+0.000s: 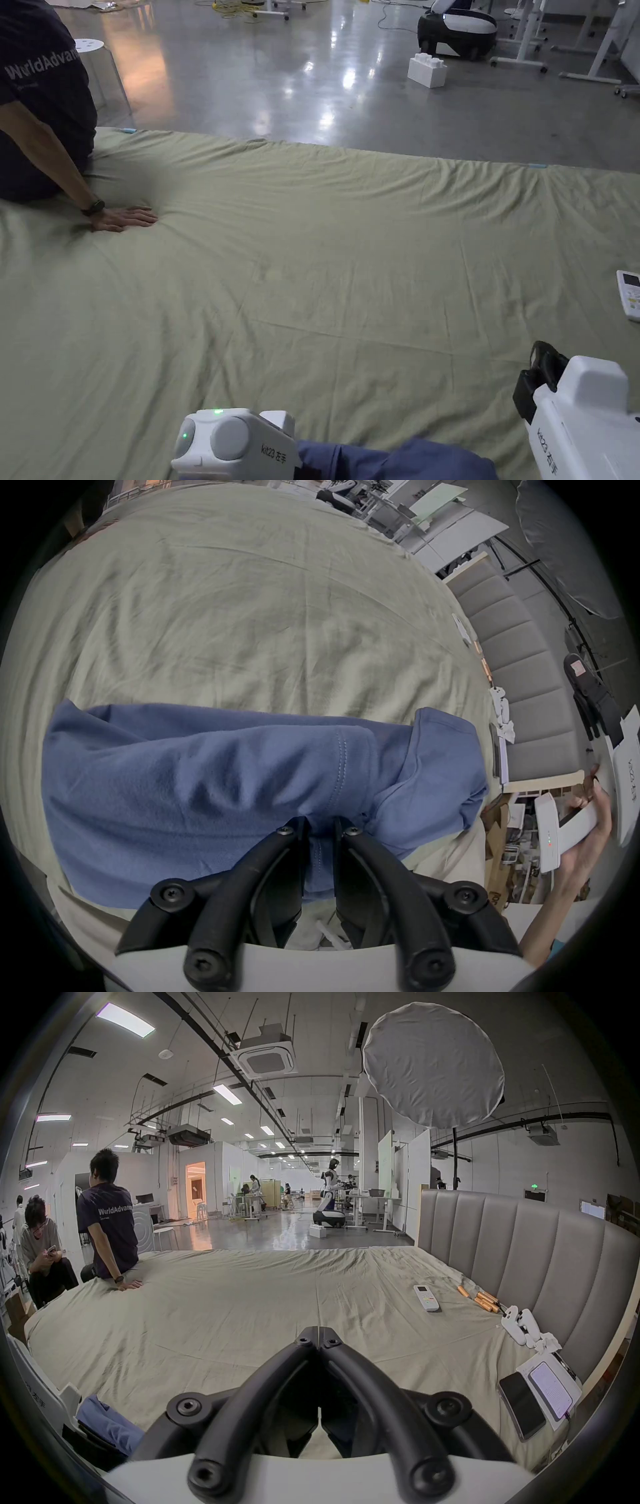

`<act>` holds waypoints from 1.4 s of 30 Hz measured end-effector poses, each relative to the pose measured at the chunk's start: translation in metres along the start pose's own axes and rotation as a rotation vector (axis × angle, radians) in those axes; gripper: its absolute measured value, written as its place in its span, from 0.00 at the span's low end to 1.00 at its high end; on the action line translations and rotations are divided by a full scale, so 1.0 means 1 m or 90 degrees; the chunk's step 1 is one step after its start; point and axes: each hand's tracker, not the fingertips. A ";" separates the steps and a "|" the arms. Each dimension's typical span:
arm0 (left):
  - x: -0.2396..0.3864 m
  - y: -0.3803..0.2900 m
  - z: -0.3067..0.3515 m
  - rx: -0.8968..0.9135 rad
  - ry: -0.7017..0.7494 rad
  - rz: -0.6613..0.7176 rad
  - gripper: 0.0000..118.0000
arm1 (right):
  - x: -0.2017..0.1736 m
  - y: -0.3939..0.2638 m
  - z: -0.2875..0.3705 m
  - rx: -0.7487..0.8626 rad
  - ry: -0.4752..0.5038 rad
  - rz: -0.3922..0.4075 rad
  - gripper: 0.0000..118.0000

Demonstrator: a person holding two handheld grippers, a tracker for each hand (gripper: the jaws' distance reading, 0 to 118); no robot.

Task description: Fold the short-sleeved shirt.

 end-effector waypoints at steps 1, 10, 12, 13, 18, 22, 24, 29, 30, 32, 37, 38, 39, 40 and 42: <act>-0.002 0.000 -0.002 -0.001 -0.004 0.013 0.14 | 0.000 0.000 0.000 -0.001 0.000 0.000 0.00; -0.006 -0.008 -0.001 0.020 -0.036 0.078 0.14 | 0.000 -0.004 -0.002 -0.009 0.001 -0.007 0.00; -0.005 -0.009 0.000 0.023 -0.038 0.074 0.14 | -0.001 -0.004 -0.002 -0.013 0.000 -0.010 0.00; -0.005 -0.009 0.002 0.026 -0.038 0.075 0.14 | -0.002 -0.004 -0.002 -0.017 0.002 -0.013 0.00; -0.011 -0.003 0.032 0.061 -0.085 0.074 0.43 | -0.003 0.001 -0.001 -0.008 0.004 -0.009 0.00; -0.027 0.005 0.077 0.122 -0.079 0.043 0.59 | -0.002 0.007 -0.001 0.000 0.004 -0.004 0.00; -0.043 0.010 0.095 0.145 -0.029 0.021 0.59 | -0.003 0.009 -0.001 0.004 0.004 -0.002 0.00; -0.102 0.015 0.118 0.170 0.038 0.028 0.61 | -0.005 0.012 -0.001 0.007 0.007 0.000 0.00; -0.120 0.015 0.119 0.169 0.030 0.038 0.61 | -0.006 0.012 -0.002 0.007 0.008 0.000 0.00; -0.149 0.014 0.115 0.150 0.021 0.059 0.61 | -0.008 0.012 -0.002 0.006 0.009 0.004 0.00; -0.187 -0.005 0.099 0.097 -0.066 0.124 0.62 | -0.012 0.013 -0.003 0.006 0.011 0.007 0.00; -0.193 -0.007 0.094 0.088 -0.100 0.132 0.62 | -0.013 0.013 -0.004 0.005 0.011 0.007 0.00; -0.227 0.001 0.074 0.088 -0.126 0.136 0.62 | -0.014 0.013 -0.004 0.005 0.011 0.007 0.00; -0.231 -0.001 0.068 0.088 -0.161 0.140 0.62 | -0.015 0.012 -0.004 0.005 0.011 0.007 0.00; -0.239 -0.003 0.060 0.118 -0.210 0.144 0.62 | -0.017 0.012 -0.005 0.002 0.012 0.006 0.00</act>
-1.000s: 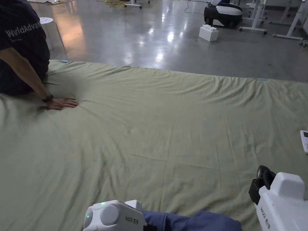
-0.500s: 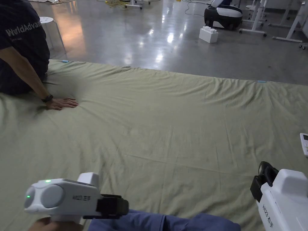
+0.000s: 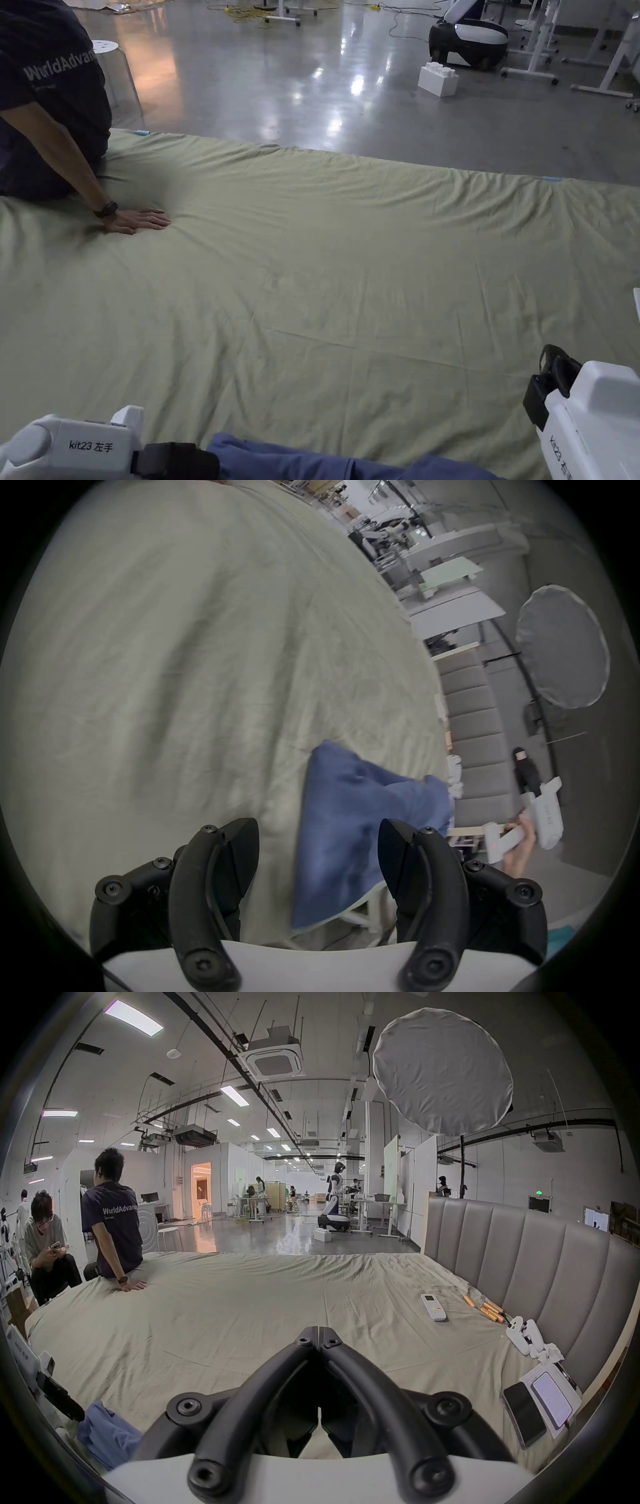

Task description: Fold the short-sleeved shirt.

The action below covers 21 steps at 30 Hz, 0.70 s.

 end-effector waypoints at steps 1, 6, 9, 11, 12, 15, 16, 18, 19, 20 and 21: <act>-0.005 0.001 -0.002 0.005 -0.029 0.012 0.62 | -0.001 -0.001 0.000 -0.001 0.000 0.000 0.00; 0.033 -0.008 -0.009 -0.027 -0.128 0.067 0.62 | -0.006 -0.003 0.000 -0.008 0.003 0.004 0.00; 0.038 -0.022 -0.028 -0.015 -0.123 0.035 0.57 | -0.006 -0.004 0.000 -0.011 0.003 0.003 0.00; 0.043 -0.023 -0.031 -0.016 -0.090 0.032 0.31 | -0.006 -0.004 0.001 -0.011 0.001 0.006 0.00; 0.046 -0.024 -0.033 -0.016 -0.066 0.014 0.19 | -0.006 -0.004 0.001 -0.011 0.000 0.007 0.00; 0.051 -0.009 -0.015 -0.012 -0.059 -0.005 0.16 | -0.005 -0.004 0.001 -0.012 -0.002 0.007 0.00; 0.045 -0.002 -0.015 -0.009 -0.057 -0.001 0.14 | -0.004 -0.003 0.001 -0.012 -0.002 0.008 0.00; 0.039 0.005 -0.012 -0.005 -0.054 -0.002 0.13 | -0.004 -0.003 0.001 -0.011 -0.002 0.010 0.00; 0.043 0.005 -0.008 -0.004 -0.054 -0.006 0.13 | -0.004 -0.002 0.001 -0.010 -0.003 0.011 0.00; 0.046 0.005 -0.004 -0.001 -0.056 -0.014 0.13 | -0.003 -0.001 0.001 -0.009 -0.003 0.012 0.00; 0.044 0.004 -0.004 0.001 -0.055 -0.017 0.12 | -0.002 -0.001 0.001 -0.009 -0.003 0.013 0.00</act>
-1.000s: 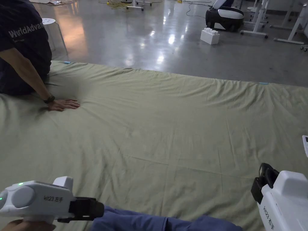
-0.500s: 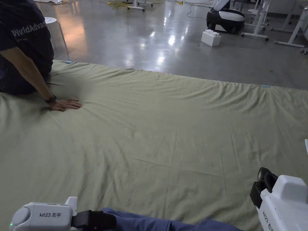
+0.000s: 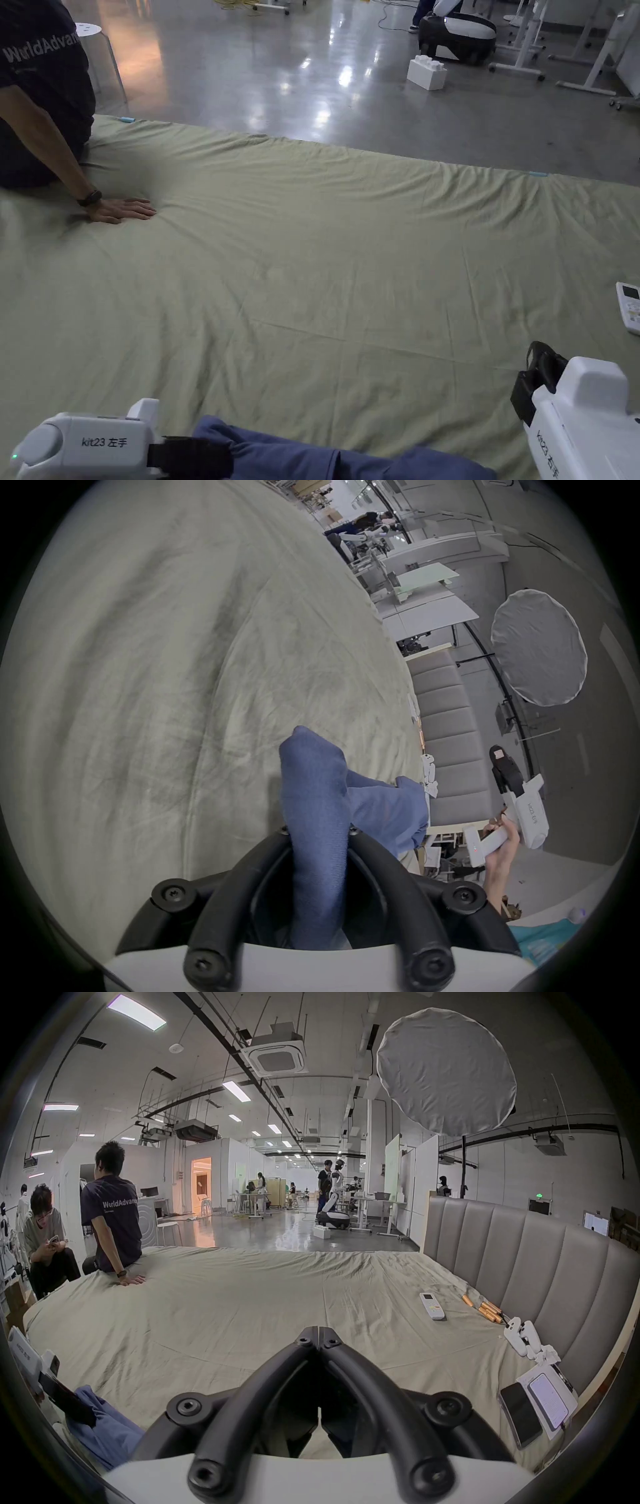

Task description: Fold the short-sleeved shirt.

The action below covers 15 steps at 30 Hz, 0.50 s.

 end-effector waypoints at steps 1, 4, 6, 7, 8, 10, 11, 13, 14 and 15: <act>0.003 0.002 0.006 0.001 -0.003 0.001 0.12 | 0.001 0.001 0.000 0.001 0.000 0.000 0.00; 0.008 0.012 0.026 0.012 0.031 -0.024 0.12 | 0.002 0.001 0.000 0.003 -0.001 0.002 0.00; 0.015 0.021 0.044 0.024 0.085 -0.031 0.12 | 0.003 0.002 0.000 0.003 0.000 0.003 0.00; 0.020 0.026 0.052 0.023 0.113 -0.035 0.12 | 0.004 0.002 0.000 0.005 0.000 0.002 0.00; 0.027 0.027 0.060 0.025 0.164 -0.054 0.12 | 0.004 0.002 0.000 0.006 -0.001 0.002 0.00; 0.040 0.033 0.072 0.031 0.236 -0.081 0.12 | 0.003 0.002 0.000 0.007 0.001 0.003 0.00; 0.047 0.035 0.074 0.033 0.270 -0.089 0.12 | 0.003 0.002 0.000 0.008 0.002 0.002 0.00; 0.071 0.032 0.075 0.031 0.317 -0.109 0.12 | 0.001 0.002 -0.001 0.008 0.005 0.001 0.00; 0.080 0.032 0.074 0.030 0.332 -0.119 0.12 | 0.001 0.001 -0.002 0.007 0.007 -0.002 0.00; 0.087 0.032 0.073 0.027 0.341 -0.126 0.12 | 0.000 0.000 -0.002 0.007 0.009 -0.005 0.00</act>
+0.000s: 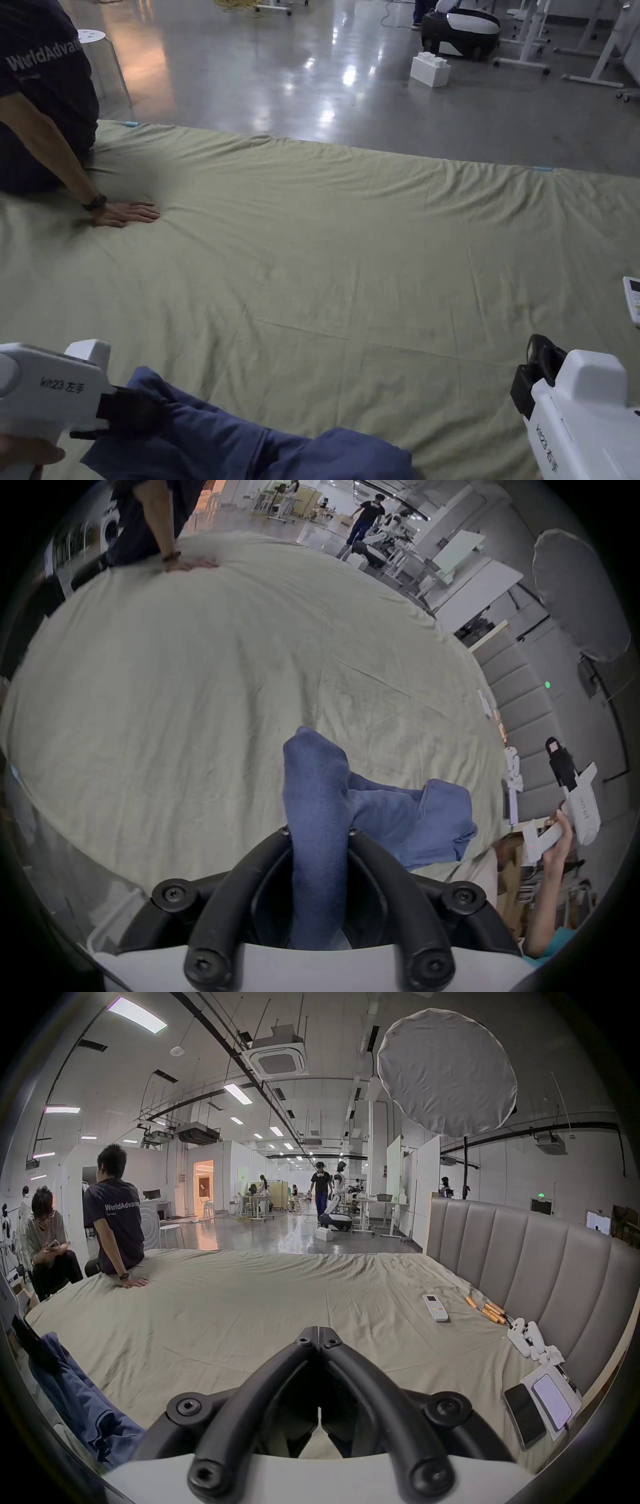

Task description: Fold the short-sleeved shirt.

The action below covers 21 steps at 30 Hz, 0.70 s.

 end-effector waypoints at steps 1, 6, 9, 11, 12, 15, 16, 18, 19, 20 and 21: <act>0.012 -0.004 -0.001 -0.002 -0.009 -0.001 0.12 | -0.001 -0.001 0.000 0.000 0.002 -0.001 0.00; 0.070 -0.014 0.010 -0.001 -0.001 -0.030 0.12 | -0.003 -0.003 -0.002 -0.001 0.008 -0.008 0.00; 0.096 -0.019 0.013 0.002 -0.007 -0.035 0.13 | -0.002 -0.003 -0.002 0.000 0.010 -0.012 0.00; 0.112 -0.023 0.013 -0.001 -0.015 -0.038 0.13 | -0.001 -0.002 -0.002 0.000 0.011 -0.013 0.00; 0.118 -0.024 0.013 -0.002 -0.023 -0.039 0.13 | -0.001 -0.003 -0.003 0.001 0.010 -0.014 0.00; 0.139 -0.027 0.012 -0.003 -0.032 -0.042 0.13 | 0.001 -0.003 -0.003 0.001 0.009 -0.018 0.00; 0.146 -0.029 0.010 -0.006 -0.035 -0.045 0.13 | 0.001 -0.003 -0.003 0.001 0.009 -0.018 0.00; 0.150 -0.025 -0.002 -0.011 -0.040 -0.047 0.13 | 0.002 -0.004 -0.003 0.000 0.008 -0.019 0.00; 0.157 -0.026 -0.007 -0.017 -0.046 -0.043 0.13 | 0.003 -0.004 -0.003 -0.001 0.008 -0.020 0.00; 0.163 -0.026 -0.013 -0.025 -0.055 -0.039 0.13 | 0.003 -0.005 -0.002 -0.001 0.007 -0.021 0.00; 0.169 -0.027 -0.021 -0.030 -0.064 -0.031 0.13 | 0.003 -0.005 -0.002 -0.002 0.007 -0.022 0.00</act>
